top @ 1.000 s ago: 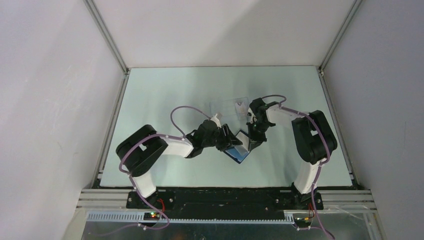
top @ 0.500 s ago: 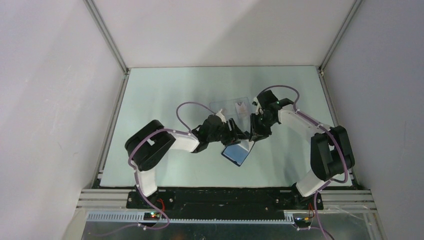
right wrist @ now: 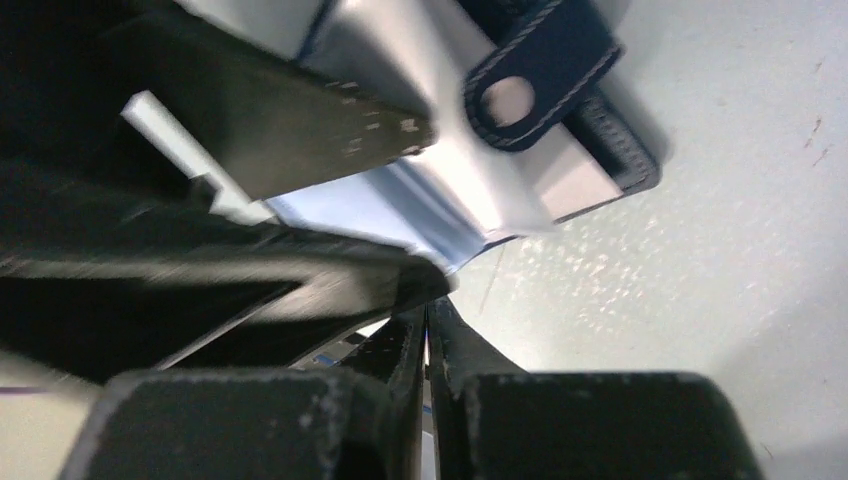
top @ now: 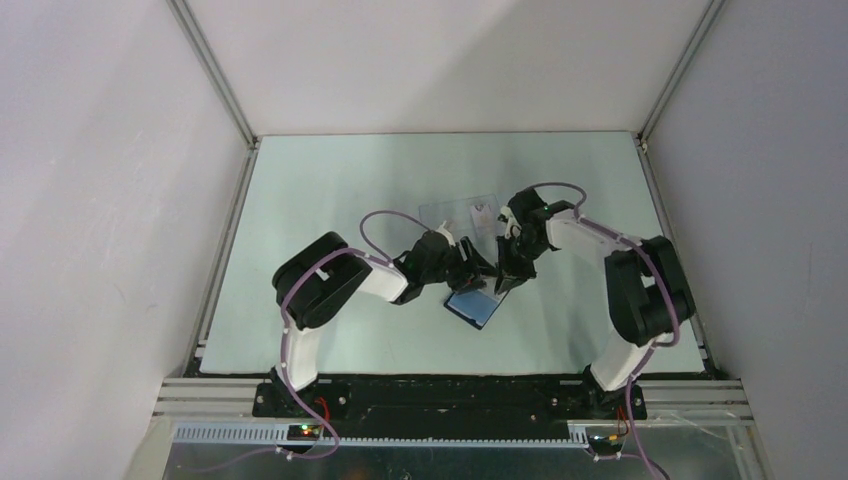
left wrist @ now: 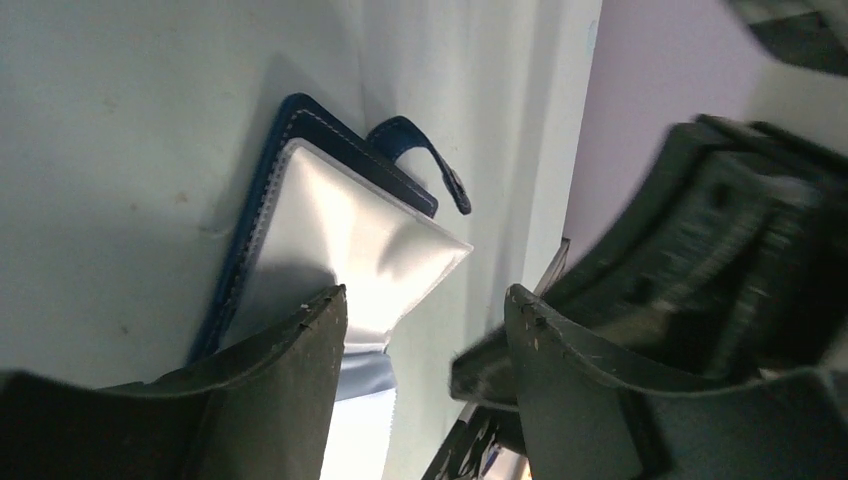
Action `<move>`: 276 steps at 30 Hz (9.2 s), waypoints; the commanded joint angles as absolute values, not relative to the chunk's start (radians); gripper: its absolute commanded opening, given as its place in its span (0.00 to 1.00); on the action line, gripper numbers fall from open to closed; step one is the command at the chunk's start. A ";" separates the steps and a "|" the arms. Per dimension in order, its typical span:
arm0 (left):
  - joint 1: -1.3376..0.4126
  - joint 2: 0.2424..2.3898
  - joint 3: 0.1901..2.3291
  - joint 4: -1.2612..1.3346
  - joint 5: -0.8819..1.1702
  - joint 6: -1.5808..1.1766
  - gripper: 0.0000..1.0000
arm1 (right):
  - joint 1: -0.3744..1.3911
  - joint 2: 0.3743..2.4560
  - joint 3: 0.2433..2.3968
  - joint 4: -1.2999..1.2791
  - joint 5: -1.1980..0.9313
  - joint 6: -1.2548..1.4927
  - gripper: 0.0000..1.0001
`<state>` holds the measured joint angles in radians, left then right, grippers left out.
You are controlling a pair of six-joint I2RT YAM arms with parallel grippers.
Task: Put the credit cards into the card holder
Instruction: Open the card holder at the center of the board, then move the storage box to the center of the board, then pick up the credit card from the storage box.
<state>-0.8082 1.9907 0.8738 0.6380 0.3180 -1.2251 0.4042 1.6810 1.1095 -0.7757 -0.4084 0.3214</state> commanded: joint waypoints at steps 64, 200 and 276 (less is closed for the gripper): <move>-0.950 1.626 0.983 -0.308 0.083 -0.950 0.63 | 0.451 1.964 1.242 -0.870 -0.239 0.321 0.00; -0.438 1.900 1.355 -0.535 0.021 -0.496 0.14 | 0.451 1.637 0.893 -0.793 -0.260 0.391 0.01; -0.614 1.561 1.011 -0.348 0.257 -0.667 0.58 | 0.549 1.734 0.961 -0.887 -0.039 0.429 0.00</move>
